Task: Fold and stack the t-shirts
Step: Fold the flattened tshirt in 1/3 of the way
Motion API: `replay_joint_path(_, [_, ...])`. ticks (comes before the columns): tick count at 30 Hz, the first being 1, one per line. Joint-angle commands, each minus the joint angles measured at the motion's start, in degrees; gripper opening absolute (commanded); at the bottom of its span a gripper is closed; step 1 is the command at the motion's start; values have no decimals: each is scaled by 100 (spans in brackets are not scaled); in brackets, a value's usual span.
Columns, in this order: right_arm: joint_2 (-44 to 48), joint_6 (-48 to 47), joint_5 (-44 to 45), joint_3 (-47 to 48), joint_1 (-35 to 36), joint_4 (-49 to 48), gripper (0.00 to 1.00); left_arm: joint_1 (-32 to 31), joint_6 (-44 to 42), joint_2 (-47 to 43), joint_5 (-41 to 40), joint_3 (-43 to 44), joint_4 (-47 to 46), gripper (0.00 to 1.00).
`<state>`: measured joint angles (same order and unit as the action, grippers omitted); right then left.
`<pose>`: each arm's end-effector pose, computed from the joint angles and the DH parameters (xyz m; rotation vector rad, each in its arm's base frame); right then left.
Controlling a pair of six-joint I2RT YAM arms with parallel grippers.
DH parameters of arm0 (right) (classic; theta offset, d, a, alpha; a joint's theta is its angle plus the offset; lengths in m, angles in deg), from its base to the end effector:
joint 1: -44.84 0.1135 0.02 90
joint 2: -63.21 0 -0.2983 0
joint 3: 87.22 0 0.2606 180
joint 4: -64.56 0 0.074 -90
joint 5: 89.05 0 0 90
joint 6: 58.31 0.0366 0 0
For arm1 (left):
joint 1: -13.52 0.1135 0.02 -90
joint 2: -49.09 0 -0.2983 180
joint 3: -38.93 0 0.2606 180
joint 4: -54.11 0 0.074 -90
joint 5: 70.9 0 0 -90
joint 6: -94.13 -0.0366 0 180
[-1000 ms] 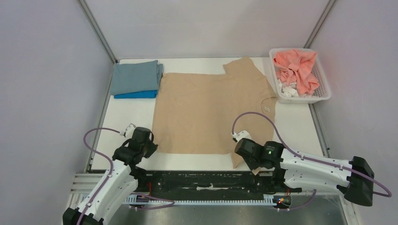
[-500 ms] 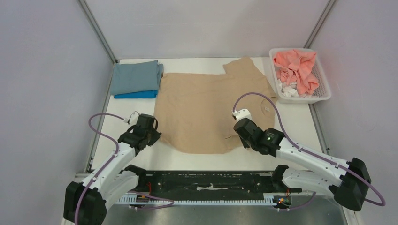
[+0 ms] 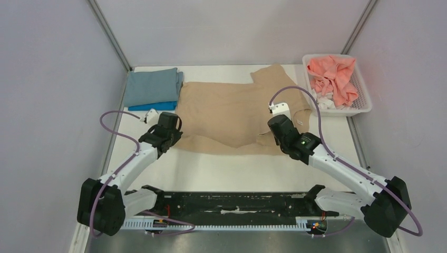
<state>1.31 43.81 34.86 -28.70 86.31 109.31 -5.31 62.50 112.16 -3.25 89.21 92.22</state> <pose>0.1704 0.1233 0.2836 -0.3135 2.2244 -0.2224 0.2005 -0.0537 0.2381 -0.9586 2.1753 -0.1592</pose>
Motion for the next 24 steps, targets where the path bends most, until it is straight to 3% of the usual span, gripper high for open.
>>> replay_joint_path(1, [-155, -530, 207, 390, -288, -747, 0, 83, -227, 383, -465, 529, -527, 2])
replay_joint_path(9, [-827, -1461, -930, 675, -885, -1365, 0, 290, -299, 1088, -589, 893, -803, 2])
replay_joint_path(17, [-1713, -1762, -1257, 1121, -1498, -1737, 0, 413, -495, 1668, -470, 1034, -1397, 2])
replay_joint_path(22, [-2393, -2055, -1700, 1525, -1765, -1791, 8, 475, -457, 2190, -385, 1256, -1411, 2])
replay_joint_path(23, [-2553, -2095, -1800, 1604, -1804, -1788, 9, 498, -442, 2268, -361, 1300, -1385, 4])
replay_joint_path(24, [-2700, -2120, -1851, 1673, -1862, -1788, 10, 516, -440, 2368, -349, 1332, -1381, 16])
